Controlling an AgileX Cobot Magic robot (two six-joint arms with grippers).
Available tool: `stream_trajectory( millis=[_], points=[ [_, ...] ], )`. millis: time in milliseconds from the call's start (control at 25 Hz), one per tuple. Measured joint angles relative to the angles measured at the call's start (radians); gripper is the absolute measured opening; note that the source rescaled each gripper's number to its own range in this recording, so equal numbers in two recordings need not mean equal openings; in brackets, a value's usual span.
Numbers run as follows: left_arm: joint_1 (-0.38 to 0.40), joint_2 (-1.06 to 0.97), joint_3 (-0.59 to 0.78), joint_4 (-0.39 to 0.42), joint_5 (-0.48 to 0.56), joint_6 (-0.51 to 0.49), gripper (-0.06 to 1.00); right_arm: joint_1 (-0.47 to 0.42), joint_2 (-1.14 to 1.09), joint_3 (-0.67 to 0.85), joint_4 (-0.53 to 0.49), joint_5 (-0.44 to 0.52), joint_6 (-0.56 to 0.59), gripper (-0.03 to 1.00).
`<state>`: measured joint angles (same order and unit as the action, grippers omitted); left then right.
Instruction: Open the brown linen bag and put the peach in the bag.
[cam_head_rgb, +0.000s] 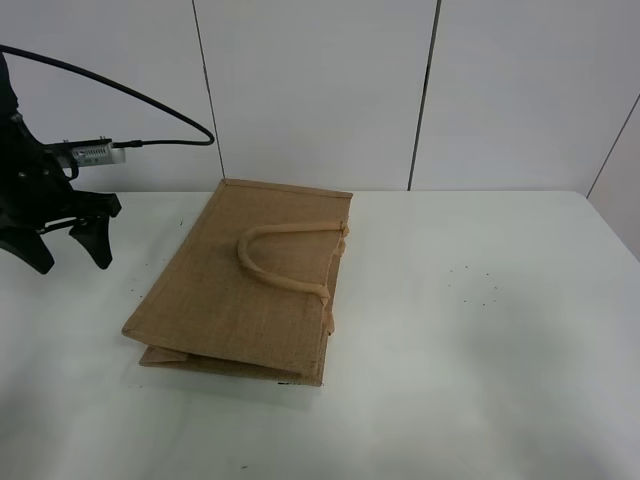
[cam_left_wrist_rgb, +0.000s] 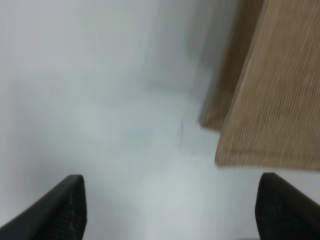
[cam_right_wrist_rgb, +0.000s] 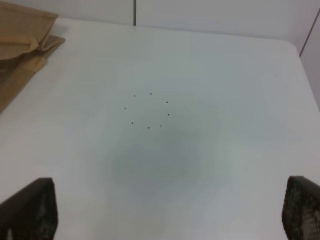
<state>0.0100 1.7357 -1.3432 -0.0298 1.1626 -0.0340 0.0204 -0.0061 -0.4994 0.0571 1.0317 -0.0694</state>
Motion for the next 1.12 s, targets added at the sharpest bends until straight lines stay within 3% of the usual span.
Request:
stream_trajectory(
  millis=[280,480,720,840,1120],
  points=[
    [0.0,-0.229,0.292,-0.005,0.0,0.001,0.99,0.0,0.0,0.0,0.0,0.0,0.0,1.0],
    [0.0,-0.476,0.514,0.042,-0.001,0.001,0.99,0.0,0.0,0.0,0.0,0.0,0.0,1.0],
    [0.0,-0.829,0.721,0.06,-0.081,0.005,0.99,0.0,0.0,0.0,0.0,0.0,0.0,1.0],
    [0.0,-1.003,0.795,0.061,-0.134,0.028,0.99,0.0,0.0,0.0,0.0,0.0,0.0,1.0],
    [0.0,-1.368,0.838,0.03,-0.117,0.049,0.99,0.0,0.0,0.0,0.001,0.0,0.0,1.0]
  ],
)
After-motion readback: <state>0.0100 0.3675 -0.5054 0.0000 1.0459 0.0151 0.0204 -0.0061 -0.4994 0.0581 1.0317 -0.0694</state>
